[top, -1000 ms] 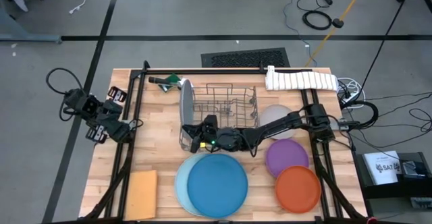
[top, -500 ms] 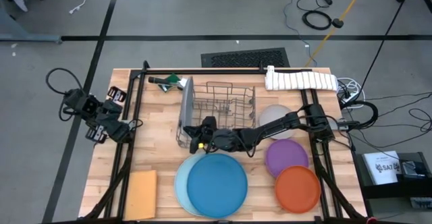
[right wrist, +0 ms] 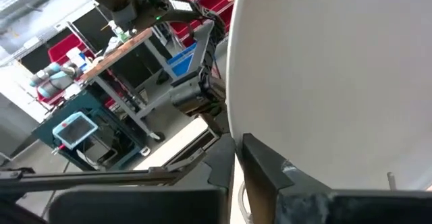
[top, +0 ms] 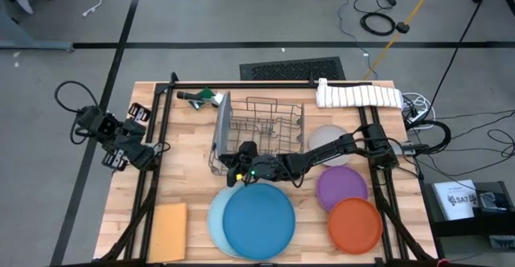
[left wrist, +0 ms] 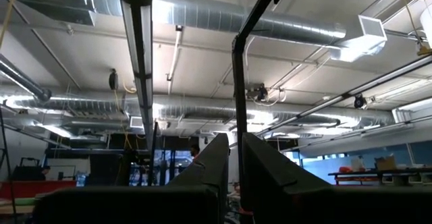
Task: Sort dishes
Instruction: Put the green plate into the green dish rack
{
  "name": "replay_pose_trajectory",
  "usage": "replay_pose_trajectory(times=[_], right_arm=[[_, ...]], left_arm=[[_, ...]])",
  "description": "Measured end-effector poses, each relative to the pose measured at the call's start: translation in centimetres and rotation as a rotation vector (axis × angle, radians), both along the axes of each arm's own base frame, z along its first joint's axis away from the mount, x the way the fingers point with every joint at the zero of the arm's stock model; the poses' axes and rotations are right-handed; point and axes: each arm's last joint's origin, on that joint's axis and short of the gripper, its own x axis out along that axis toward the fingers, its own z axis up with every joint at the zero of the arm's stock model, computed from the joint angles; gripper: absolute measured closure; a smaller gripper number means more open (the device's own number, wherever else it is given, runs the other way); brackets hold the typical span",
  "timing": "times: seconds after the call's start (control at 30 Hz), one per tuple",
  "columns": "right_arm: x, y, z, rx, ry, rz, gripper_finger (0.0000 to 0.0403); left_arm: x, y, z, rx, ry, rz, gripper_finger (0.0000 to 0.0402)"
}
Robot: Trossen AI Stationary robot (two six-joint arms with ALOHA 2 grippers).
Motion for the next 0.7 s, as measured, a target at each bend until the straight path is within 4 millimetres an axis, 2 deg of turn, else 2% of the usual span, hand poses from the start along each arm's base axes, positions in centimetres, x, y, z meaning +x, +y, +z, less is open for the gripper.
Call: replay_pose_trajectory(times=[0.7], right_arm=[[-0.03,0.47,0.64,-0.085,-0.015,0.081,0.0285]], left_arm=[[0.00,0.00,0.00,0.000,0.000,0.000,0.0356]])
